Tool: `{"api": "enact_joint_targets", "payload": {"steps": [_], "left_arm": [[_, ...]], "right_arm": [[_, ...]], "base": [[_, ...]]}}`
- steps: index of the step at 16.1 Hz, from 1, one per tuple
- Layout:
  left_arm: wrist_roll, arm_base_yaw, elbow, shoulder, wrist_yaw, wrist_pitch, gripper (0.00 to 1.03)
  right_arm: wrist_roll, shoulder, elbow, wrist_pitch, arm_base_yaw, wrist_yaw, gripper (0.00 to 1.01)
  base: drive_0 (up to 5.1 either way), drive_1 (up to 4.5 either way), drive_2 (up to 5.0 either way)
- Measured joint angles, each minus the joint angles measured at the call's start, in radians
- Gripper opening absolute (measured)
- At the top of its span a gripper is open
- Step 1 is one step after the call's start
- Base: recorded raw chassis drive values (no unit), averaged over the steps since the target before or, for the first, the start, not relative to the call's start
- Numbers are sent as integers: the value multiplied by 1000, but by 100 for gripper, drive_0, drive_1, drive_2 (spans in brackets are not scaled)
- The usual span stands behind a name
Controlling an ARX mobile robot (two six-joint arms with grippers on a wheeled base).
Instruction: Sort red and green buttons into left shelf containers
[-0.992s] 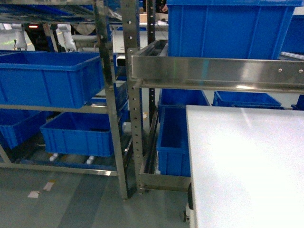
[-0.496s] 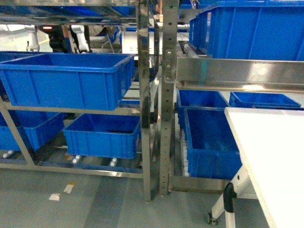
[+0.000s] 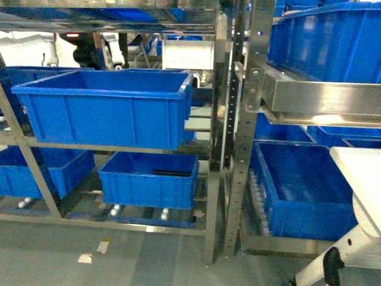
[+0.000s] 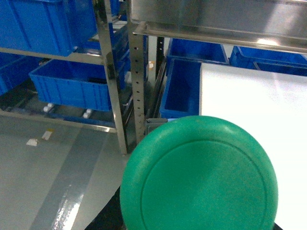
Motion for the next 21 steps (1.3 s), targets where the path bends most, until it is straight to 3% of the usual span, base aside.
{"api": "enact_joint_targets", "payload": {"steps": [16,21], "left_arm": [[0,0,0,0,1,-1,28],[0,4,0,0,-2,0,28]], "right_arm": [[0,0,0,-1,0,0,27],[0,0,0,2,0,-1,27]], "base": [[-429,426,5],[-126,437,-300]]}}
